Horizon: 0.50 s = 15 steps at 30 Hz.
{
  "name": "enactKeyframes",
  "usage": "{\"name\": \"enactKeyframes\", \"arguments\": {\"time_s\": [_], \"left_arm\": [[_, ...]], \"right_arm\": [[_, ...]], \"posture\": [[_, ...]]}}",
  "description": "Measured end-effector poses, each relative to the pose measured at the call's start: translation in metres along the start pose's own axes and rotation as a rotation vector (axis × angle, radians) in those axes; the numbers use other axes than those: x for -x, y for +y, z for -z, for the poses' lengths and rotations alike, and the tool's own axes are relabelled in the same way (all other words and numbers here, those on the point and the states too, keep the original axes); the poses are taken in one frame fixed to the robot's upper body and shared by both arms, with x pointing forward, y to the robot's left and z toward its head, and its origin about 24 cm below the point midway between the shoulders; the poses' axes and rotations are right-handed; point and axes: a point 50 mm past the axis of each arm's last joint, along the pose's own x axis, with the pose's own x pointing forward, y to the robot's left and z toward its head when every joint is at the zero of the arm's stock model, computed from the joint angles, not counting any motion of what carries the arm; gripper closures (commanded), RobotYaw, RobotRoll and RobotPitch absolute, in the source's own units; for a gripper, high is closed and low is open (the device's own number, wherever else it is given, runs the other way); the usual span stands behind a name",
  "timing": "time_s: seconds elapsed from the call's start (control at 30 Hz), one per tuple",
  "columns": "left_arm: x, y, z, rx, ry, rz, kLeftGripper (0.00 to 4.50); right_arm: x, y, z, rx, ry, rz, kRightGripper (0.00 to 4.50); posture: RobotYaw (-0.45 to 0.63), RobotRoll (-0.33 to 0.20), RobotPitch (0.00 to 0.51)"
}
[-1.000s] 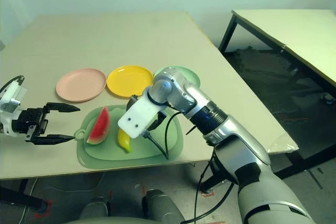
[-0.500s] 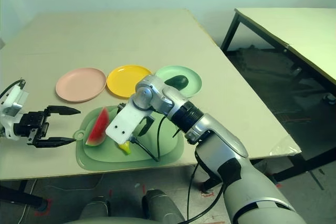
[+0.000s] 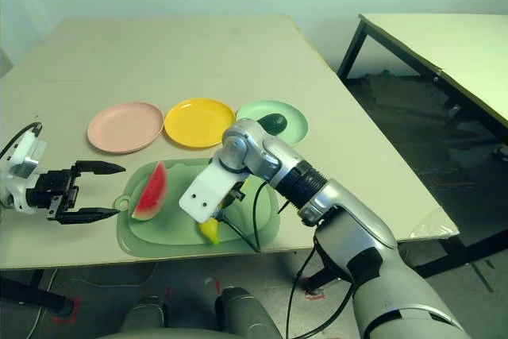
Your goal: Place the fruits into color-matched plates.
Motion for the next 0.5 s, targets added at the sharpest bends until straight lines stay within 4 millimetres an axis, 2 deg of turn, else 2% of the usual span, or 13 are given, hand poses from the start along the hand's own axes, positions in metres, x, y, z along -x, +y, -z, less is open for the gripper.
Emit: {"name": "enactKeyframes", "arguments": {"time_s": [0.1,0.23,0.33,0.4,0.5], "left_arm": [[0.002,0.004,0.000,0.020,-0.012,-0.048,0.00],[0.004,0.006,0.000,0.031,-0.017,-0.091,0.00],[0.006,0.009,-0.001,0.040,-0.029,-0.154,0.00],[0.002,0.013,-0.001,0.058,-0.047,-0.213,0.00],[-0.005,0.015,-0.001,0.068,-0.041,-0.273,0.00]], "right_arm": [[0.018,-0.008,0.010,-0.107,-0.024,0.080,2.88],[0.061,-0.026,0.032,-0.288,-0.065,0.268,2.88],[0.083,-0.045,0.041,-0.396,-0.093,0.419,2.88],[0.089,-0.056,0.045,-0.473,-0.132,0.506,2.88],[0.087,-0.067,0.050,-0.563,-0.163,0.591,2.88]], "posture": [[-0.08,0.000,0.043],[-0.08,0.000,0.041],[-0.08,0.000,0.039],[-0.07,0.000,0.040],[-0.06,0.000,0.040]]}}
